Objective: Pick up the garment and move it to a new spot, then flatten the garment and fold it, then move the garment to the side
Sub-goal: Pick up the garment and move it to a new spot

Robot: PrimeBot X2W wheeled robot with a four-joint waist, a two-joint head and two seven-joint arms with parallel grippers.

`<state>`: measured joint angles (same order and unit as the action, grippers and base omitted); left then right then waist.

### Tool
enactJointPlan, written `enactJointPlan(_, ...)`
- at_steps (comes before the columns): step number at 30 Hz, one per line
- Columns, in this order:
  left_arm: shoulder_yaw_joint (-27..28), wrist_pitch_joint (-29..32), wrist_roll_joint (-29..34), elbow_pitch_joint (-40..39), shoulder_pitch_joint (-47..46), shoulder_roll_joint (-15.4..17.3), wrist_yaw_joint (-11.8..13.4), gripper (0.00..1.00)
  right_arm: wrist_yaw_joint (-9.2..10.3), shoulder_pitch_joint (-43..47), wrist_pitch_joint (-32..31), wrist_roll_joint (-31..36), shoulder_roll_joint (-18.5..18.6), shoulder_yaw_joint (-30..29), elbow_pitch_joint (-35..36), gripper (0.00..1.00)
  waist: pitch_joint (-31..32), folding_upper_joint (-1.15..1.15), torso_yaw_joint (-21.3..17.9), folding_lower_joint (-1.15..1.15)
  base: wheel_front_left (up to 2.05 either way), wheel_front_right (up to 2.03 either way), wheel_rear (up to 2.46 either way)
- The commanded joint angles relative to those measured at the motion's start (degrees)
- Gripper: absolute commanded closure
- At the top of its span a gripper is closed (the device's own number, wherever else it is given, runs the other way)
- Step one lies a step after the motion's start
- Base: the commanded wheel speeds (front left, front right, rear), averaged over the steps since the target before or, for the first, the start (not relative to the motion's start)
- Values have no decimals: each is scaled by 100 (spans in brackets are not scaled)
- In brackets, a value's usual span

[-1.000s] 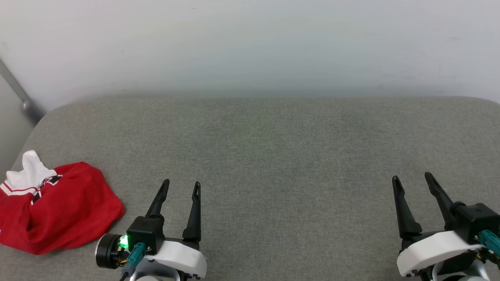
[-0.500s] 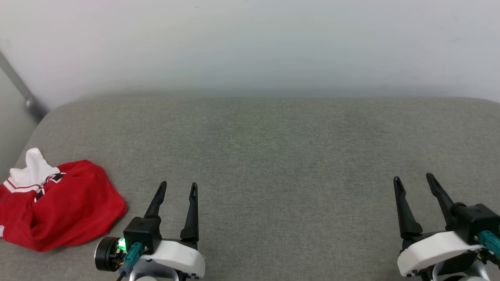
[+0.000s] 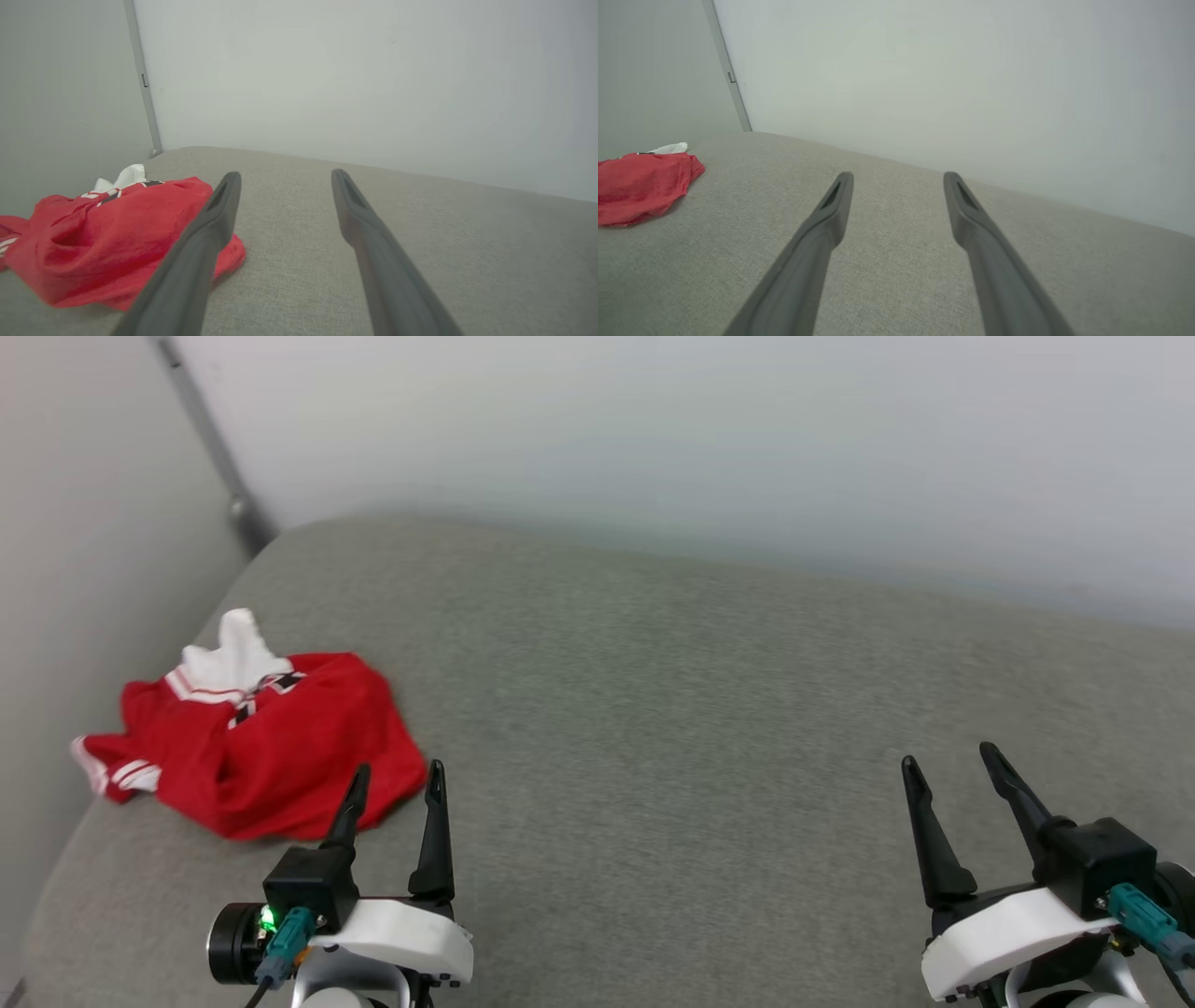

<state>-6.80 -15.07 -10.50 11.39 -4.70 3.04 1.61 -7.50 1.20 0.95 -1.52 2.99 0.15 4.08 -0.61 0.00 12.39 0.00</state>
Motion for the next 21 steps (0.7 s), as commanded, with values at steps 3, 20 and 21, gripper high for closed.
enactJointPlan(3,60,-15,-38,-39,65,-10,26,0,2,-21,-19,-17,-18,82,49,0,-13,0,695,0,0,0,0)
enactJointPlan(20,407,-15,-128,-302,152,-19,32,0,3,-146,61,-100,-16,407,-13,0,-89,0,1681,0,0,0,0)
enactJointPlan(21,409,-15,-141,-312,159,-18,41,0,3,-147,63,-90,-16,407,-17,0,-91,0,1698,0,0,0,0)
